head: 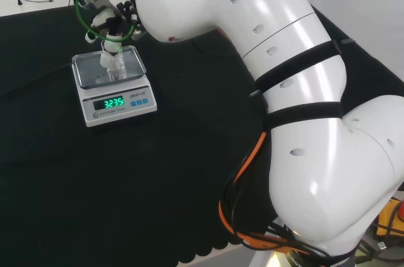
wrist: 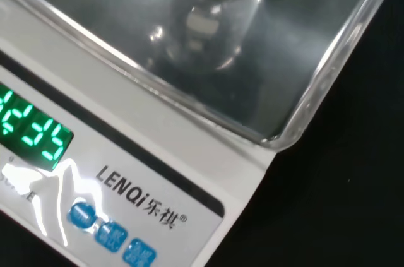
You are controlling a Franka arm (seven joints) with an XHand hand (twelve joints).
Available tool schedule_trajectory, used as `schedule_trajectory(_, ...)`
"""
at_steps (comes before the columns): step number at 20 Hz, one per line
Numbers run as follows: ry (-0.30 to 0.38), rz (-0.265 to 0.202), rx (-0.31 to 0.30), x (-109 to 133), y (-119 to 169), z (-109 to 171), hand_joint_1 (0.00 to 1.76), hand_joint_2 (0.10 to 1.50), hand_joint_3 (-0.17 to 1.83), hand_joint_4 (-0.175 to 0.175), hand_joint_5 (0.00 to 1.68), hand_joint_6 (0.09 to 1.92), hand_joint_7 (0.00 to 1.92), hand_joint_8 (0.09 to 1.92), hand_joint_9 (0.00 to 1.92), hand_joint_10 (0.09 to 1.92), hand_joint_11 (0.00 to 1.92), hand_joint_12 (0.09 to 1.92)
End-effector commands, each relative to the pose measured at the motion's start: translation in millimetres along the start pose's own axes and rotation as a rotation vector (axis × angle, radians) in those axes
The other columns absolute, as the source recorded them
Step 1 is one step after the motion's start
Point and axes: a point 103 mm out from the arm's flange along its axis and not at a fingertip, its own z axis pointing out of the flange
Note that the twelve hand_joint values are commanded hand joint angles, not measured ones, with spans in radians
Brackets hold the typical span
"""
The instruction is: Put the beaker on the electronic balance.
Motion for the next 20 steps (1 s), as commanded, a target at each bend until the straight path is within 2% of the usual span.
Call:
schedule_trajectory(1,0.015,0.013,-0.020,-10,-20,17,0.66,0.84,-0.15,-0.021,0.13,0.09,0.00,0.21,0.00,0.53,0.00,1.32)
schedule_trajectory(11,0.072,0.066,-0.160,-37,-65,3,0.66,0.83,-0.13,-0.025,0.19,0.09,0.00,0.26,0.00,0.57,0.00,1.33)
schedule_trajectory(15,0.109,0.072,-0.207,-45,-71,-5,0.66,0.83,-0.12,-0.025,0.19,0.09,0.00,0.26,0.00,0.56,0.00,1.33)
schedule_trajectory(20,0.112,0.072,-0.238,-47,-75,-12,0.66,0.83,-0.12,-0.024,0.20,0.09,0.00,0.28,0.00,0.59,0.00,1.33)
